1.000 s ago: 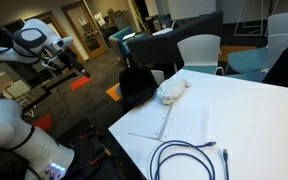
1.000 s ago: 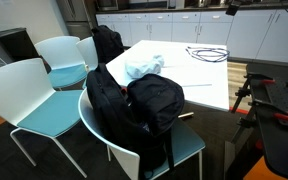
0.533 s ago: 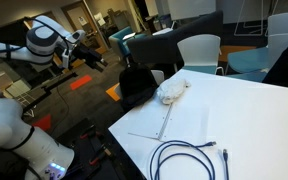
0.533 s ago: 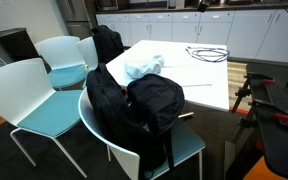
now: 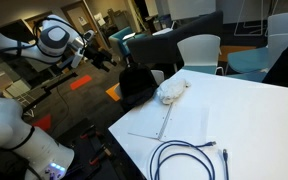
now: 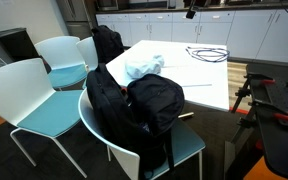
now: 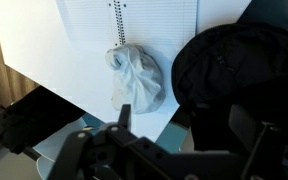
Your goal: Pick up the bottle from the bag and put it on the table, then pick up the cloth and cable on the table and put them in the bag
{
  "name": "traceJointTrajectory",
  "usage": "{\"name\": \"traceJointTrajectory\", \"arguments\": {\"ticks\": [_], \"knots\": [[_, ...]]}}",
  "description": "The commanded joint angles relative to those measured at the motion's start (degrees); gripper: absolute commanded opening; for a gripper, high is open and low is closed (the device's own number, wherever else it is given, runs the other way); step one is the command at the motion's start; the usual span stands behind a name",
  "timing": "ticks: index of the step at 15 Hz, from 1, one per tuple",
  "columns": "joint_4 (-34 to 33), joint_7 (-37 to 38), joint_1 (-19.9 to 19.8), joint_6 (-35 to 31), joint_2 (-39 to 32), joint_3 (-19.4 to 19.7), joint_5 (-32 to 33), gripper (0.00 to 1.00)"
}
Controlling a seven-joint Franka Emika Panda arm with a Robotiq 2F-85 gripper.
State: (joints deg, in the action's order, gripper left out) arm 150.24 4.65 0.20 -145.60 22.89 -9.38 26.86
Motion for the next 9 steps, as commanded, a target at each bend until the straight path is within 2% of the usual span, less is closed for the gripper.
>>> {"name": "traceJointTrajectory", "arguments": {"ticks": [1,4,9], "knots": [[-0.1,-0.2,-0.1,0.1,0.0,-0.2,-0.2,1.00],[-1.9,1.7,-1.9,-2.7,-3.9,-0.2,1.3,1.00],[-5.5,-0.8,-3.5,-11.8,-12.8,0.9,3.1,1.00]]}}
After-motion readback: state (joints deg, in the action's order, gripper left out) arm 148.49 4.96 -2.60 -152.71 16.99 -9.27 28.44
